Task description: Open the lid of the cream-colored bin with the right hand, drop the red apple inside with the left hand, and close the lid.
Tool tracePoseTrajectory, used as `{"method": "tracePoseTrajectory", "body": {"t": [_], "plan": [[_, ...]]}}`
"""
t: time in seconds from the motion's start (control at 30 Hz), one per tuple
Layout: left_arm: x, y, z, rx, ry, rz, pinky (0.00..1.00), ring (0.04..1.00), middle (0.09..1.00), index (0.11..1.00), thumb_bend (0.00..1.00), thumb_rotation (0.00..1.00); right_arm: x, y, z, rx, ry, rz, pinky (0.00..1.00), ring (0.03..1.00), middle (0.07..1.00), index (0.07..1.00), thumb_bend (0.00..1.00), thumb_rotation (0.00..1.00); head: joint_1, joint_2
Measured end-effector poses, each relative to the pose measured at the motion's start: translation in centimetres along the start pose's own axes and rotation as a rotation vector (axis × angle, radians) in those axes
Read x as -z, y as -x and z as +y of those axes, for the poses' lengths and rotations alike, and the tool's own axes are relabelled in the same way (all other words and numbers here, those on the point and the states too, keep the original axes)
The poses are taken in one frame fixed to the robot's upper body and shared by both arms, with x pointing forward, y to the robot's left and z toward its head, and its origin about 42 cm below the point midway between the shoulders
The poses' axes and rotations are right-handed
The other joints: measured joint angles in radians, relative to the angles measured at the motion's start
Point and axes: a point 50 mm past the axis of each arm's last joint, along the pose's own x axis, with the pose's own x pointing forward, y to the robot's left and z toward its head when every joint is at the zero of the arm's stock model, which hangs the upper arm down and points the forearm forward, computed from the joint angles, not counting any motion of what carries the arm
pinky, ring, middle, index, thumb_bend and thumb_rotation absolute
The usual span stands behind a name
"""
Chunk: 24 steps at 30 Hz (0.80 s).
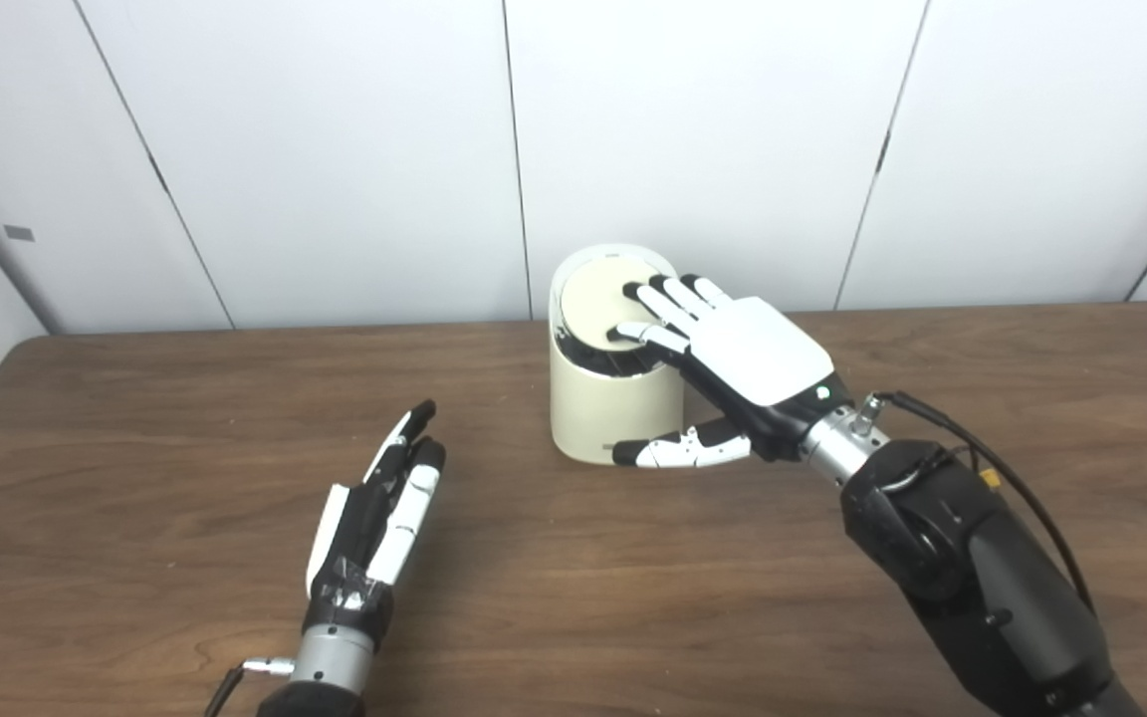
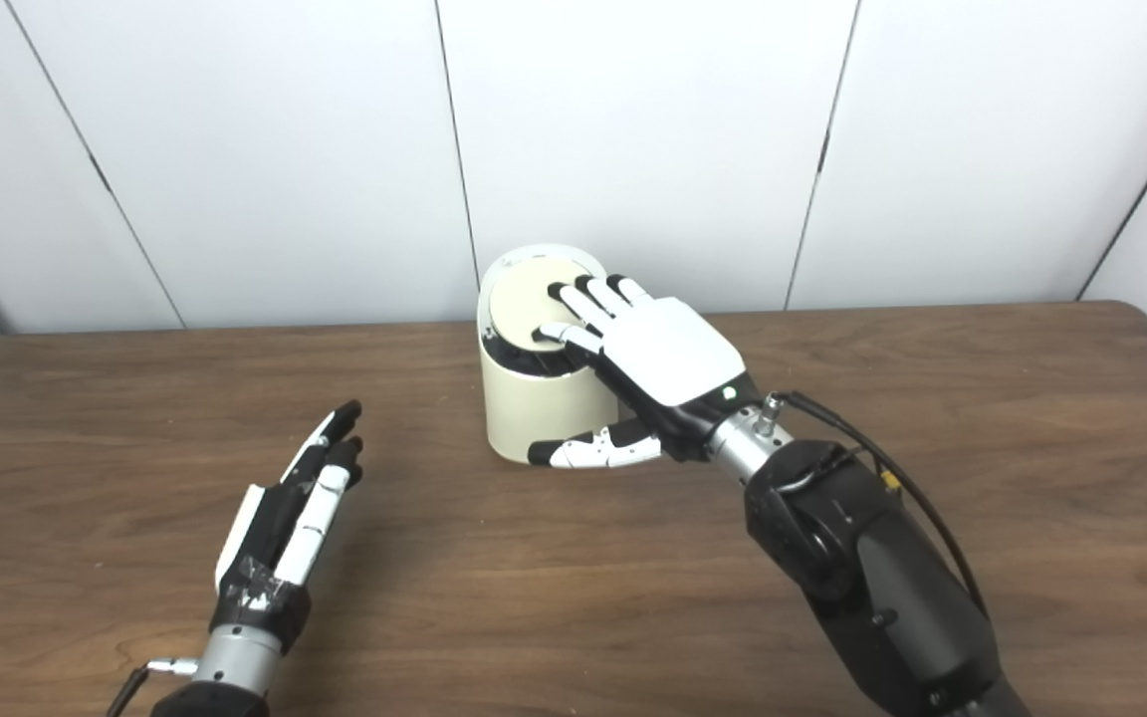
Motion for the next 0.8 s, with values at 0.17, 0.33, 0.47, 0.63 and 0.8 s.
{"method": "tracePoseTrajectory", "body": {"t": [0.17,0.33,0.47,0.63,0.8], "plan": [[0.0,0.0,0.3,-0.01,0.01,-0.001,0.97,0.981,0.996,0.975,0.58,0.8,0.2,0.5,-1.8,0.101,-0.178,0.076,0.99,1.0,0.978,0.967,0.52,1.0,0.002,-0.002],[-0.1,0.1,0.7,-0.021,0.022,-0.004,0.96,0.979,0.989,0.974,0.59,0.79,0.7,2.8,-0.8,0.114,-0.394,0.182,0.91,0.998,0.981,0.965,0.45,1.0,-0.002,-0.003],[-0.2,0.1,1.0,-0.023,0.033,-0.008,0.96,0.972,0.983,0.974,0.59,0.78,1.5,5.3,-0.2,0.107,-0.562,0.293,0.9,0.977,0.971,0.954,0.43,1.0,-0.003,-0.002],[-0.1,0.4,1.2,-0.02,0.037,-0.006,0.95,0.974,0.985,0.977,0.59,0.77,2.1,7.5,0.1,0.103,-0.662,0.375,0.88,0.946,0.959,0.947,0.47,1.0,0.003,0.002],[-0.3,1.4,2.0,-0.035,0.045,-0.016,0.94,0.961,0.975,0.974,0.58,0.78,2.5,9.4,1.3,0.107,-0.798,0.42,0.86,0.934,0.95,0.942,0.51,1.0,0.003,0.009]]}}
